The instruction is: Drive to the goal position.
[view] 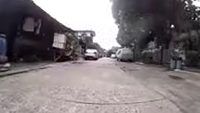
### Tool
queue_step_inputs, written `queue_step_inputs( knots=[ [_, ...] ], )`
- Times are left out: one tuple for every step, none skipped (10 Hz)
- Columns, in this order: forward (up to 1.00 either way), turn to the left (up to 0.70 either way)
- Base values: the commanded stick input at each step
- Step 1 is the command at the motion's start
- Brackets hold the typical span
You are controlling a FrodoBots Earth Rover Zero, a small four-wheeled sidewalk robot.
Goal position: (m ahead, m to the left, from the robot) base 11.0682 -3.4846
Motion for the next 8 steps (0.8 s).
queue_step_inputs(
  knots=[
    [1.00,0.27],
    [1.00,0.15],
    [1.00,0.00],
    [1.00,0.00],
    [1.00,0.00],
    [1.00,0.00],
    [1.00,0.00],
    [1.00,0.17]
  ],
)
